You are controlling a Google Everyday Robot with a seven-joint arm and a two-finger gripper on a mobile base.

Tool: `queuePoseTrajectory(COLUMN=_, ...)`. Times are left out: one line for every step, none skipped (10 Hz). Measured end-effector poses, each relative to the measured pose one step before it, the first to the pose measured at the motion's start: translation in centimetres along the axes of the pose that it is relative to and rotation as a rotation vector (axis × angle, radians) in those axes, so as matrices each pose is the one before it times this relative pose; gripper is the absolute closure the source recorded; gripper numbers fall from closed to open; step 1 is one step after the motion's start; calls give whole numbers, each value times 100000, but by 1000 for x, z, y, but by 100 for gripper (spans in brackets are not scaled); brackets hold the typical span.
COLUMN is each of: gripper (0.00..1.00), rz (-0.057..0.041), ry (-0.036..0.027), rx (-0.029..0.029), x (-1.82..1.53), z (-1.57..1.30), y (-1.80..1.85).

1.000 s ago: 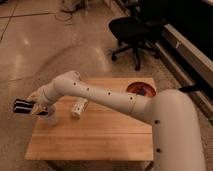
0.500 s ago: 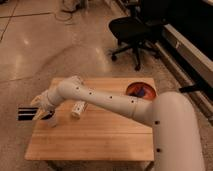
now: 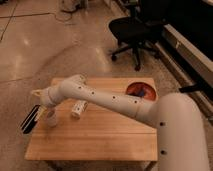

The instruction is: Place the eraser in the ceramic cup

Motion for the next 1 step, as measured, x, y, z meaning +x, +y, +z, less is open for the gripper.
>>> queuePoseTrajectory(gripper=20, rz=26, ry=131, rx=293, x=146, z=-155, y=-44)
